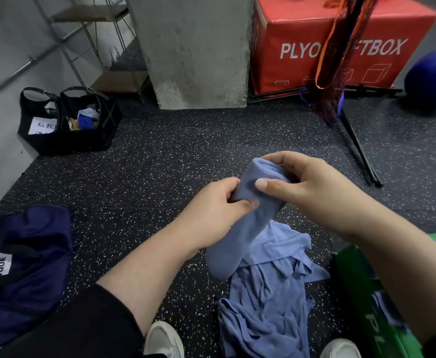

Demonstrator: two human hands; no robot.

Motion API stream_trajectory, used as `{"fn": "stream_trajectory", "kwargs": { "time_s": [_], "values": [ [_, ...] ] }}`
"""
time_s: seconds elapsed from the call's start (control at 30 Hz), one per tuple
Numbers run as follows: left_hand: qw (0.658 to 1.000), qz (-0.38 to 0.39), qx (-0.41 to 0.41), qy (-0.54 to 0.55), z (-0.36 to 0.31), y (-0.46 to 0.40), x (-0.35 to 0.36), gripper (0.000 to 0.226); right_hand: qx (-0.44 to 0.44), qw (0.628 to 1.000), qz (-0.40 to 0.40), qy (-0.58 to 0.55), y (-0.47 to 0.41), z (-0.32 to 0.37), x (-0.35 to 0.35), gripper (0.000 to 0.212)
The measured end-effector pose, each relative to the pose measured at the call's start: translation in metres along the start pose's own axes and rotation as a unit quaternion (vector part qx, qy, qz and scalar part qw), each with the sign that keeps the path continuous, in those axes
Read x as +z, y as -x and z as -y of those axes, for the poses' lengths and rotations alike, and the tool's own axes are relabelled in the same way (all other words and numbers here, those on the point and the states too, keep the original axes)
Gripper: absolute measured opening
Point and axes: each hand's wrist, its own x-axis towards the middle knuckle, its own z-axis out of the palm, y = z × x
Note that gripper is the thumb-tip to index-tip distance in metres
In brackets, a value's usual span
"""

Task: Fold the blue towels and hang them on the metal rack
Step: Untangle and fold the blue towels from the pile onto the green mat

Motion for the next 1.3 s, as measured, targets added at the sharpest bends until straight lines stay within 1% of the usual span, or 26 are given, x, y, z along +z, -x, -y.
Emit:
{"fn": "stream_trajectory", "kwargs": {
  "time_s": [0.07, 0.13, 0.2, 0.27, 0.33, 0.43, 0.47, 0.6, 0.73, 0.8, 0.9, 1.0, 1.17, 1.23, 1.3],
  "values": [
    [0.999, 0.014, 0.009, 0.03, -0.001, 0.002, 0.002, 0.034, -0.013, 0.998, -0.026, 0.056, 0.0, 0.002, -0.003, 0.01],
    [0.996, 0.036, -0.002, 0.076, 0.0, 0.005, 0.003, 0.025, -0.013, 0.999, -0.039, 0.036, 0.001, 0.005, -0.005, 0.005],
    [0.993, 0.065, -0.016, 0.097, 0.001, 0.011, 0.004, 0.034, -0.01, 0.999, -0.046, 0.017, 0.003, 0.007, -0.008, 0.003],
    [0.992, 0.082, -0.029, 0.096, 0.003, 0.014, 0.005, 0.038, -0.005, 0.998, -0.061, 0.007, 0.004, 0.007, -0.013, 0.005],
    [0.991, 0.095, -0.046, 0.087, 0.005, 0.017, 0.003, 0.038, 0.011, 0.996, -0.08, -0.027, 0.007, 0.008, -0.018, 0.013],
    [0.986, 0.133, -0.079, 0.067, 0.008, 0.023, -0.002, 0.037, 0.043, 0.985, -0.105, -0.13, 0.012, 0.011, -0.026, 0.005],
    [0.983, 0.146, -0.088, 0.062, 0.009, 0.025, -0.003, 0.038, 0.052, 0.981, -0.11, -0.151, 0.014, 0.011, -0.029, 0.007],
    [0.979, 0.168, -0.108, 0.036, 0.016, 0.032, -0.008, 0.038, 0.076, 0.972, -0.119, -0.187, 0.022, 0.003, -0.039, 0.011],
    [0.979, 0.167, -0.12, 0.002, 0.025, 0.041, -0.014, 0.035, 0.097, 0.963, -0.152, -0.2, 0.028, -0.01, -0.05, 0.01],
    [0.98, 0.161, -0.121, -0.004, 0.03, 0.047, -0.016, 0.032, 0.106, 0.956, -0.176, -0.21, 0.032, -0.016, -0.058, 0.013],
    [0.983, 0.135, -0.122, -0.012, 0.034, 0.056, -0.016, 0.018, 0.127, 0.946, -0.193, -0.228, 0.041, -0.027, -0.071, 0.02],
    [0.989, 0.1, -0.109, 0.009, 0.028, 0.059, -0.012, 0.008, 0.146, 0.941, -0.195, -0.236, 0.054, -0.043, -0.086, 0.019],
    [0.996, 0.064, -0.057, 0.039, 0.007, 0.058, 0.013, 0.016, 0.169, 0.934, -0.226, -0.221, 0.087, -0.064, -0.125, 0.021],
    [0.995, 0.07, -0.043, 0.05, -0.001, 0.054, 0.035, 0.018, 0.174, 0.937, -0.232, -0.196, 0.109, -0.07, -0.15, 0.017],
    [0.993, 0.093, -0.045, 0.064, -0.008, 0.051, 0.065, 0.017, 0.186, 0.938, -0.24, -0.166, 0.134, -0.076, -0.176, 0.008]
  ]
}}
